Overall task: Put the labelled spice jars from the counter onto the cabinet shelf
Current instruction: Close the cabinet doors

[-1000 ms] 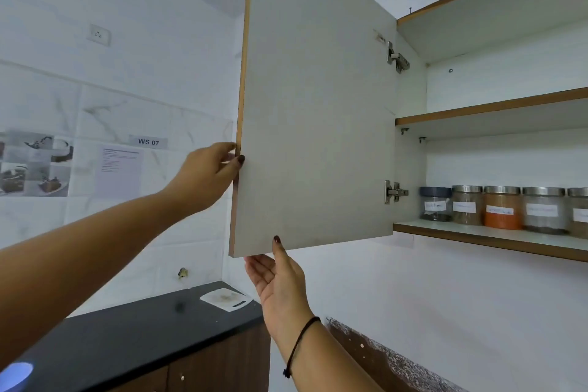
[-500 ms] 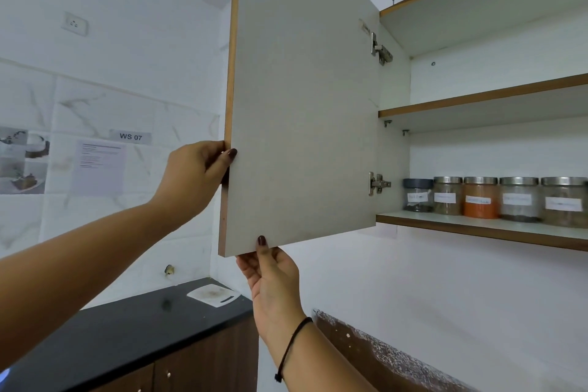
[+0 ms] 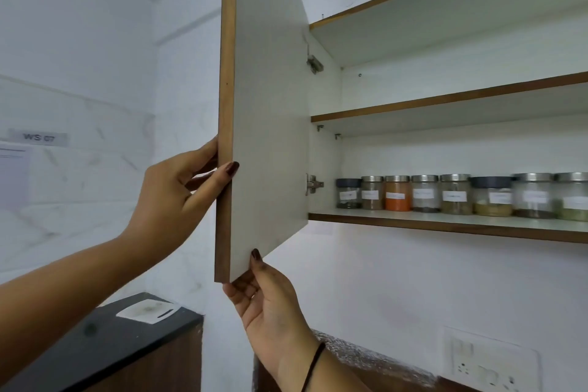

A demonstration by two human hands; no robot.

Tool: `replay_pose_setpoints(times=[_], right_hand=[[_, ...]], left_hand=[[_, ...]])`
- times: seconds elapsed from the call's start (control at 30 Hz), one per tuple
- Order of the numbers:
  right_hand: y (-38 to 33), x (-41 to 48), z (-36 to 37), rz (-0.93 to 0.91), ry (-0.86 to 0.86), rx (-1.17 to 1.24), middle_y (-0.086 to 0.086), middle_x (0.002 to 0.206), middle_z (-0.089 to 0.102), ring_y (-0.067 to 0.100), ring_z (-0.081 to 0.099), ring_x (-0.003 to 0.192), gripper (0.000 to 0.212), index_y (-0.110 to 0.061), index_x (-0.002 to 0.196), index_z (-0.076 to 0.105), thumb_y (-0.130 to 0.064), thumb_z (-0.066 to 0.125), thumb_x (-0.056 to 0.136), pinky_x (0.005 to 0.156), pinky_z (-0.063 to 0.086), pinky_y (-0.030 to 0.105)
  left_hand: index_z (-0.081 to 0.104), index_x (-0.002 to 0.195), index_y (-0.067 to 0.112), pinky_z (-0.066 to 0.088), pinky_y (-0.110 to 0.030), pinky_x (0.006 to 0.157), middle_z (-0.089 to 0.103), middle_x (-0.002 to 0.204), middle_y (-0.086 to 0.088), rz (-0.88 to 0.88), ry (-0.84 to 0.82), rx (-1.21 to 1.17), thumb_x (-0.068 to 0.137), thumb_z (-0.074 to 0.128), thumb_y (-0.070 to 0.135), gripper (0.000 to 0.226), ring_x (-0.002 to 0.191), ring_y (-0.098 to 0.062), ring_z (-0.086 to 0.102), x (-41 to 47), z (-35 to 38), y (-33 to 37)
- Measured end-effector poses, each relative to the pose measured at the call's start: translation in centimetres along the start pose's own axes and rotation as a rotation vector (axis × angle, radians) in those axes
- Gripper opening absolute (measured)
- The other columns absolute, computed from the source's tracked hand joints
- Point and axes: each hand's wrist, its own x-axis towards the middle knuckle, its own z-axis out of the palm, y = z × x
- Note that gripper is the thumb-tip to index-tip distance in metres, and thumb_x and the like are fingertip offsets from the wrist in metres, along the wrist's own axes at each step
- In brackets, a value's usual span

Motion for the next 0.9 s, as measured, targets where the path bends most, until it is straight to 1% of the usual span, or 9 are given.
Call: replay_pose_setpoints(times=[0.17,0.3,0.37,0.43,0.5,0.57,0.67,0.73,0.9], right_hand=[[-2.6,-1.7,-2.5,-0.091,0.071,-0.296,0.022,0.086,0.073,0.031,0.071,0.071,0.068,-0.004,0.109,0.065,-0.061,0.051,0.076,0.065,0.059,0.034],[-4.4,-2.8,-5.4,-0.621,0.277,-0.724,0.014,0.062,0.067,0.024,0.063,0.053,0.078,-0.011,0.077,0.069,-0.086,0.049,0.07,0.051,0.055,0.036],[-6.0,-3.3,-6.9,-0.853,0.367,-0.916,0.004,0.062,0.064,0.022,0.062,0.057,0.068,-0.017,0.074,0.065,-0.082,0.044,0.079,0.051,0.054,0.046],[-8.2,-4.0,-7.9,-0.996,0.436,-1.009,-0.003,0.069,0.062,0.023,0.063,0.069,0.057,-0.023,0.078,0.061,-0.075,0.04,0.086,0.054,0.056,0.045],[-10.4,-5.0,-8.7,-1.113,0.449,-1.041,-0.008,0.072,0.061,0.019,0.062,0.074,0.051,-0.025,0.08,0.062,-0.069,0.038,0.091,0.055,0.054,0.028],[-12.3,-6.1,-9.3,-1.193,0.451,-1.094,-0.012,0.077,0.063,0.015,0.062,0.076,0.048,-0.019,0.086,0.066,-0.06,0.042,0.094,0.059,0.047,0.015],[-14.3,-7.2,-10.3,-1.224,0.505,-1.2,-0.01,0.081,0.067,0.011,0.063,0.077,0.029,-0.017,0.09,0.07,-0.042,0.056,0.092,0.063,0.046,0.009],[-15.4,-7.9,-11.2,-1.226,0.531,-1.232,-0.012,0.083,0.067,0.011,0.064,0.078,0.018,-0.022,0.093,0.07,-0.039,0.066,0.086,0.063,0.049,0.011],[-18.6,-9.1,-13.8,-1.28,0.623,-1.272,-0.012,0.084,0.067,0.016,0.065,0.076,0.023,-0.022,0.099,0.072,-0.035,0.075,0.081,0.065,0.056,0.029]], left_hand=[[0.042,0.147,0.033,0.053,-0.033,0.1,0.06,0.132,0.019,0.067,-0.04,-0.057,0.097,0.056,0.043,0.053,0.123,-0.002,0.057,0.1,4.5,1.5],[0.036,0.149,0.037,0.049,-0.032,0.104,0.05,0.143,0.022,0.121,-0.088,-0.113,0.09,0.05,0.055,0.063,0.13,-0.003,0.052,0.4,8.1,3.1],[0.032,0.152,0.034,0.048,-0.034,0.106,0.05,0.146,0.016,0.155,-0.115,-0.085,0.091,0.049,0.056,0.067,0.13,-0.005,0.051,0.7,10.0,3.6],[0.028,0.153,0.035,0.044,-0.027,0.108,0.047,0.149,0.015,0.199,-0.127,-0.037,0.093,0.049,0.056,0.068,0.132,0.001,0.046,0.9,12.1,4.3],[0.025,0.154,0.037,0.033,-0.017,0.109,0.033,0.156,0.02,0.222,-0.14,-0.033,0.094,0.05,0.058,0.068,0.138,0.011,0.031,1.0,14.2,5.2],[0.022,0.155,0.036,0.027,-0.016,0.11,0.022,0.16,0.022,0.243,-0.163,-0.047,0.093,0.05,0.057,0.071,0.142,0.01,0.023,1.2,16.4,6.2],[0.018,0.156,0.033,0.028,-0.024,0.114,0.016,0.162,0.02,0.276,-0.177,-0.047,0.092,0.052,0.055,0.075,0.146,0.002,0.021,1.8,19.2,7.3],[0.017,0.156,0.033,0.027,-0.027,0.115,0.015,0.162,0.019,0.284,-0.192,-0.065,0.09,0.047,0.059,0.077,0.147,0.0,0.021,2.1,20.9,7.6],[0.018,0.156,0.031,0.021,-0.022,0.114,0.013,0.163,0.018,0.291,-0.19,-0.073,0.093,0.053,0.054,0.076,0.148,-0.002,0.019,2.5,24.6,8.0]])
